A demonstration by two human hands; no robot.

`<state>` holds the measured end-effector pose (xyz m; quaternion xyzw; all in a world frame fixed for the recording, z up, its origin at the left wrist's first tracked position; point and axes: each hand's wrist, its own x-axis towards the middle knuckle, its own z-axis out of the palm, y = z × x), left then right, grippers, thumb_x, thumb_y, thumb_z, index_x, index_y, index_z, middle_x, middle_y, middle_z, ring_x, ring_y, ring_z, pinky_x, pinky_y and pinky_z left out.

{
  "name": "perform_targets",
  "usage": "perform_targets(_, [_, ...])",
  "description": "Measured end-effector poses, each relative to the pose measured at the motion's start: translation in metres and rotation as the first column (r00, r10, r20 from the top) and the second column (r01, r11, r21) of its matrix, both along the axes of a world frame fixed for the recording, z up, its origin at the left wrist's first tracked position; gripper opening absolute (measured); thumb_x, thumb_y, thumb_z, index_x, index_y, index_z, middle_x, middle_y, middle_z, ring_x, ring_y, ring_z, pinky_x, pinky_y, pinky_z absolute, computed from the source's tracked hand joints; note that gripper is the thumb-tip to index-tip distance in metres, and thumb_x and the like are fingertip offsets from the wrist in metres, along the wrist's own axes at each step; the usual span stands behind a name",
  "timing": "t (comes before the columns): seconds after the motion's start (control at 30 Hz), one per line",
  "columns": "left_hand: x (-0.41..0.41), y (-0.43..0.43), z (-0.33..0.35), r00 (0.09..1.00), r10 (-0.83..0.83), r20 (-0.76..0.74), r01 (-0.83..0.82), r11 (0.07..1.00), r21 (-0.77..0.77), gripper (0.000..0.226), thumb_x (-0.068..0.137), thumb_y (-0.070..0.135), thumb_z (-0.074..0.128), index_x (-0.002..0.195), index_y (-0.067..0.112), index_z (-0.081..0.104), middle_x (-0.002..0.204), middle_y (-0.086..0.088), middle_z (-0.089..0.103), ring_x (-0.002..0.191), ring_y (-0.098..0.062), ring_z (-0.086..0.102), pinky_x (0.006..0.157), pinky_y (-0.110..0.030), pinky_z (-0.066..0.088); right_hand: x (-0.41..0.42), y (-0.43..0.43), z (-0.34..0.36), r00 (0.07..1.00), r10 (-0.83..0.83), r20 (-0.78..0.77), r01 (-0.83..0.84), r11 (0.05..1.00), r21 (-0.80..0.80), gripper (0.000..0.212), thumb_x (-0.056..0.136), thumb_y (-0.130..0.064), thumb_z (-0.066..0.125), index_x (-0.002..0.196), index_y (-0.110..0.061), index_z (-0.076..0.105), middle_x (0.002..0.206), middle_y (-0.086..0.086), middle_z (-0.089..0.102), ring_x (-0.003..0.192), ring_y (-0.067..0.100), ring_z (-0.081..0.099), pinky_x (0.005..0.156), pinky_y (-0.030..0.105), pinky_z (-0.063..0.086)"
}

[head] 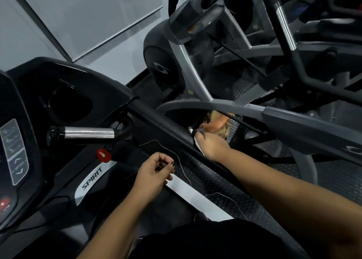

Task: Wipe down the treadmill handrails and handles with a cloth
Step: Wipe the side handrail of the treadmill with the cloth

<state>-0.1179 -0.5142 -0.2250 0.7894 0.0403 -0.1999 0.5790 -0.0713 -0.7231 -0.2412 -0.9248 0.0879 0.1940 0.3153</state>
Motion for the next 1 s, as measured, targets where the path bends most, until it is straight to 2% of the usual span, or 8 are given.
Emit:
perform_targets(0.13, [0.001, -0.009, 0.001, 0.999, -0.025, 0.021, 0.025, 1.000, 0.004, 0.008, 0.092, 0.001, 0.061, 0.095, 0.008, 0.061, 0.078, -0.009, 0.064, 0.061, -0.012, 0.061, 0.058, -0.025, 0.046, -0.031, -0.004, -0.007, 0.960, 0.093, 0.263, -0.075, 0.994, -0.079, 0.043, 0.103, -0.042, 0.024, 0.138, -0.025, 0.042, 0.117, 0.012, 0.060, 0.105, 0.034, 0.058, 0.075, 0.036, 0.040])
perform_targets(0.2, [0.002, -0.012, 0.000, 0.999, -0.036, 0.019, 0.036, 0.999, 0.004, 0.008, 0.092, 0.001, 0.060, 0.095, 0.009, 0.061, 0.076, -0.008, 0.064, 0.062, -0.013, 0.060, 0.059, -0.027, 0.046, -0.051, -0.011, -0.011, 0.944, 0.154, 0.291, -0.118, 0.984, -0.136, 0.048, 0.100, -0.047, 0.024, 0.145, -0.029, 0.034, 0.122, 0.007, 0.054, 0.109, 0.030, 0.055, 0.077, 0.036, 0.042])
perform_targets(0.33, [0.003, -0.019, -0.001, 0.999, -0.047, 0.016, 0.047, 0.999, 0.004, 0.008, 0.093, 0.001, 0.060, 0.095, 0.009, 0.062, 0.075, -0.005, 0.065, 0.063, -0.013, 0.061, 0.059, -0.026, 0.046, -0.094, -0.036, -0.017, 0.957, 0.144, 0.254, -0.091, 0.974, -0.207, 0.062, 0.093, -0.054, 0.019, 0.150, -0.032, 0.027, 0.135, 0.001, 0.047, 0.121, 0.022, 0.048, 0.092, 0.036, 0.043])
perform_targets(0.53, [0.004, -0.021, -0.001, 0.999, -0.045, 0.027, 0.045, 0.999, -0.001, 0.008, 0.092, 0.002, 0.061, 0.095, 0.009, 0.062, 0.076, -0.007, 0.066, 0.063, -0.013, 0.062, 0.060, -0.027, 0.048, -0.133, -0.067, -0.017, 0.971, -0.024, 0.239, 0.071, 0.980, -0.188, 0.051, 0.092, -0.056, 0.016, 0.130, -0.039, 0.045, 0.112, -0.005, 0.062, 0.104, 0.019, 0.058, 0.078, 0.036, 0.046])
perform_targets(0.67, [0.002, -0.014, -0.001, 0.999, -0.023, 0.024, 0.023, 1.000, -0.001, 0.006, 0.092, 0.001, 0.061, 0.096, 0.006, 0.062, 0.078, -0.010, 0.065, 0.063, -0.015, 0.061, 0.058, -0.026, 0.047, -0.106, -0.076, -0.010, 0.998, -0.061, -0.005, 0.060, 0.994, -0.094, 0.042, 0.101, -0.044, 0.024, 0.091, -0.014, 0.051, 0.097, 0.015, 0.065, 0.095, 0.035, 0.059, 0.076, 0.039, 0.043])
perform_targets(0.8, [-0.001, -0.006, -0.002, 1.000, 0.014, 0.012, -0.014, 1.000, -0.013, 0.009, 0.091, -0.002, 0.060, 0.094, 0.006, 0.061, 0.079, -0.013, 0.063, 0.059, -0.012, 0.061, 0.053, -0.021, 0.048, -0.067, -0.073, -0.014, 0.984, -0.067, -0.164, 0.073, 0.997, 0.029, 0.045, 0.106, -0.031, 0.024, 0.105, 0.002, 0.054, 0.113, 0.024, 0.060, 0.105, 0.033, 0.055, 0.089, 0.038, 0.041])
perform_targets(0.93, [-0.002, -0.004, -0.004, 1.000, 0.018, 0.002, -0.018, 1.000, -0.010, 0.009, 0.091, 0.000, 0.061, 0.095, 0.008, 0.062, 0.081, -0.013, 0.064, 0.061, -0.013, 0.063, 0.056, -0.024, 0.049, -0.042, -0.046, -0.009, 0.996, -0.038, -0.083, 0.040, 0.999, 0.019, 0.033, 0.106, -0.029, 0.023, 0.082, -0.012, 0.038, 0.076, 0.005, 0.045, 0.090, 0.032, 0.054, 0.073, 0.035, 0.035])
perform_targets(1.0, [-0.002, -0.006, -0.003, 1.000, 0.017, 0.005, -0.017, 1.000, -0.008, 0.008, 0.091, 0.001, 0.061, 0.094, 0.008, 0.062, 0.081, -0.012, 0.064, 0.062, -0.014, 0.063, 0.058, -0.026, 0.049, -0.044, -0.032, -0.008, 1.000, 0.001, 0.019, 0.001, 0.997, -0.082, 0.030, 0.104, -0.037, 0.023, 0.090, -0.017, 0.040, 0.082, 0.005, 0.049, 0.090, 0.034, 0.057, 0.071, 0.036, 0.038])
